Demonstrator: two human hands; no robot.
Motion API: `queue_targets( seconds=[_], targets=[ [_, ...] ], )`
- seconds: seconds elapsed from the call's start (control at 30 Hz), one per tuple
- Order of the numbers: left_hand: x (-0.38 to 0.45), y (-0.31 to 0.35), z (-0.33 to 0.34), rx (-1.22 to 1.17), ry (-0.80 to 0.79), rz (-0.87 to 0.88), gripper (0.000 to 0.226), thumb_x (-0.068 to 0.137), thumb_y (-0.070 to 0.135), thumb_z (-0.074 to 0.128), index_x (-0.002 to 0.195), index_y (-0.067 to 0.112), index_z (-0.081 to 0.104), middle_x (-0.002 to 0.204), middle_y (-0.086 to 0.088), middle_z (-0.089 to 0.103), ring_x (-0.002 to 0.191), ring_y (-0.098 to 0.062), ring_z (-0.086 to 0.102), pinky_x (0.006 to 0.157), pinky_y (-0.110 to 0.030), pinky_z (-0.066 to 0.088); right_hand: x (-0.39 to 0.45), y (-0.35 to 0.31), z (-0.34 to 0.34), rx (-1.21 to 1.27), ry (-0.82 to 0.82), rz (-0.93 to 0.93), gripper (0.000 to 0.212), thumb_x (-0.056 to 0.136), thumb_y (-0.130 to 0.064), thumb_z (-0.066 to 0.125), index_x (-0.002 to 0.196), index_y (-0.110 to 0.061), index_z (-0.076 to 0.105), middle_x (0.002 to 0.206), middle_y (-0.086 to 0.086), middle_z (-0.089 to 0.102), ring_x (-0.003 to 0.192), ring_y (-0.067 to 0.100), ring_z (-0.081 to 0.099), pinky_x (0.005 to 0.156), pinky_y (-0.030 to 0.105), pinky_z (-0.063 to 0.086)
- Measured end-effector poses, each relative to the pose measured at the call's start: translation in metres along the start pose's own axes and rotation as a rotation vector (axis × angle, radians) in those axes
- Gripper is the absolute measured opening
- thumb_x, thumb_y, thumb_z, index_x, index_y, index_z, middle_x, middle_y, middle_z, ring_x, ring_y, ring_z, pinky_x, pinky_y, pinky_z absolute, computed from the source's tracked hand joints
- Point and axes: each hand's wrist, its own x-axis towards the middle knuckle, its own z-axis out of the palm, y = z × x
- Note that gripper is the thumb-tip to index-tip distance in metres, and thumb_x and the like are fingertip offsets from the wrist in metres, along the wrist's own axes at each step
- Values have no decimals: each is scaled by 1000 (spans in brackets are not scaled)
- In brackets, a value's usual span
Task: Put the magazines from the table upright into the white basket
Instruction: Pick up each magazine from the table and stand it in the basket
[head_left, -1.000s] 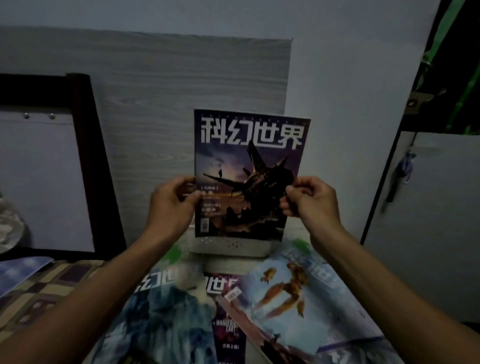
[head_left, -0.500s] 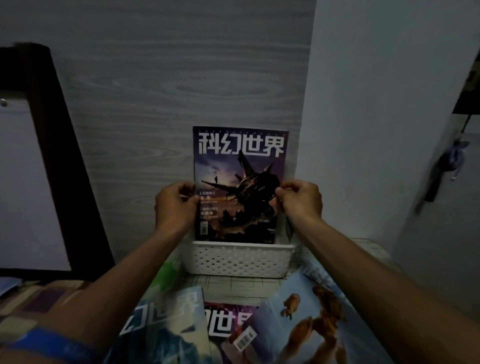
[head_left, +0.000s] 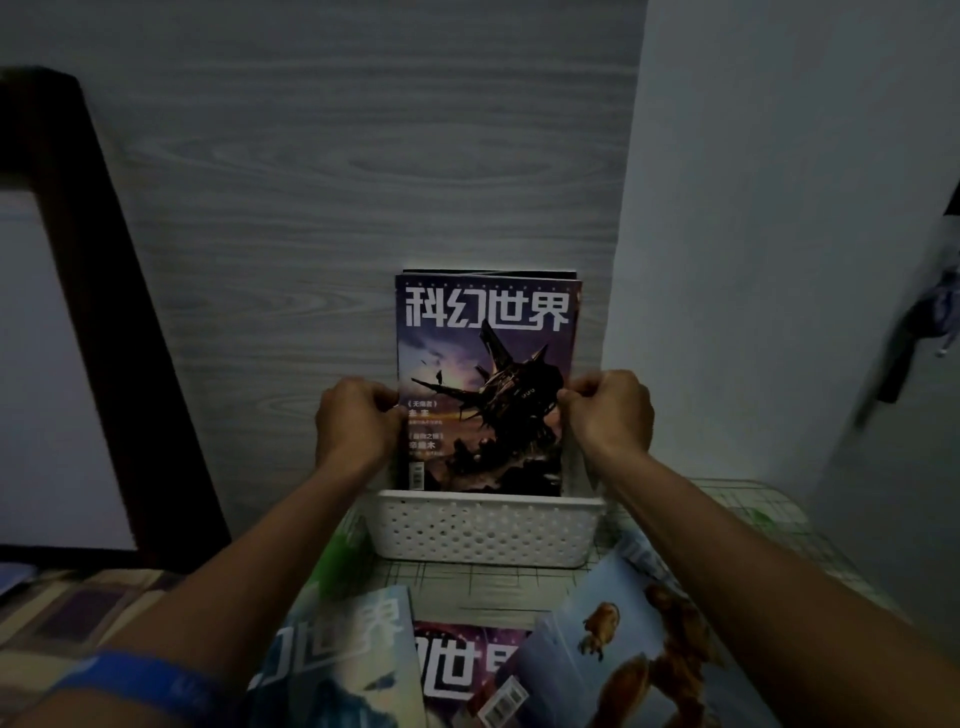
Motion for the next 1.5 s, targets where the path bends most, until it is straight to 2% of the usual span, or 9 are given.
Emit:
queue_targets(
  seconds=[0.2,0.37,0.57,0.7,0.97,1.1,1.27,1.37,1.5],
  targets=[
    [-15,5,-9,-5,42,26,26,86,14,68,112,12,67,114,-9,70,84,-10,59,72,-25,48,-16,2,-18,12,-53,-53,12,86,-16,67,78,-15,77,83,2,74,73,15,61,68,25,45],
    [-77,8,-37,49,138,270,20,87,13,65,106,19,65,108,0,61,88,-12,55,67,-24,41,-64,30,-79,36,-159,-201,13,89,-16,64,83,-14,76,81,-1,73,77,16,67,70,31,53],
    [-174,23,-50,147,-320,334,11,85,18,65,86,29,64,80,9,65,69,-5,61,59,-23,43,-127,61,-150,-402,-555,-322,12,86,-29,63,83,-24,73,87,-4,73,79,12,65,73,34,54],
    [-213,35,-30,397,-605,320,28,83,43,58,97,21,64,101,-4,70,91,-25,65,66,-30,46,-165,76,-176,-513,-692,-287,18,86,-40,60,94,-26,70,98,-7,69,91,16,64,70,21,48],
    [-229,60,-14,210,-701,-85,38,76,39,75,98,9,69,101,-10,71,84,-24,65,71,-30,49,-212,104,-206,-447,-710,-316,30,94,-37,53,123,-33,59,133,-11,56,121,13,51,97,30,41],
    [-250,71,-12,82,-651,38,22,91,32,58,105,16,65,107,-6,70,94,-24,64,72,-28,46,-212,110,-220,-342,-735,-316,31,90,-32,61,121,-29,62,125,-13,58,116,7,53,88,15,39],
    [-270,71,-36,-324,-441,241,13,94,42,50,95,33,59,92,7,70,86,-13,67,72,-34,54,-200,100,-228,3,-280,147,65,77,-21,76,134,-21,44,120,-4,53,103,16,56,81,27,44],
    [-262,72,-60,-651,-463,209,16,94,40,55,107,34,62,107,4,73,96,-15,71,72,-27,57,-184,76,-232,401,-346,374,31,84,-28,72,111,-18,61,90,2,71,59,14,63,48,23,44],
    [-246,76,-85,-680,-412,216,27,92,43,55,119,44,59,119,11,70,108,-10,67,82,-23,55,-177,38,-228,497,-332,135,15,98,-15,54,87,-11,63,79,15,67,37,14,56,33,20,37]
  ],
)
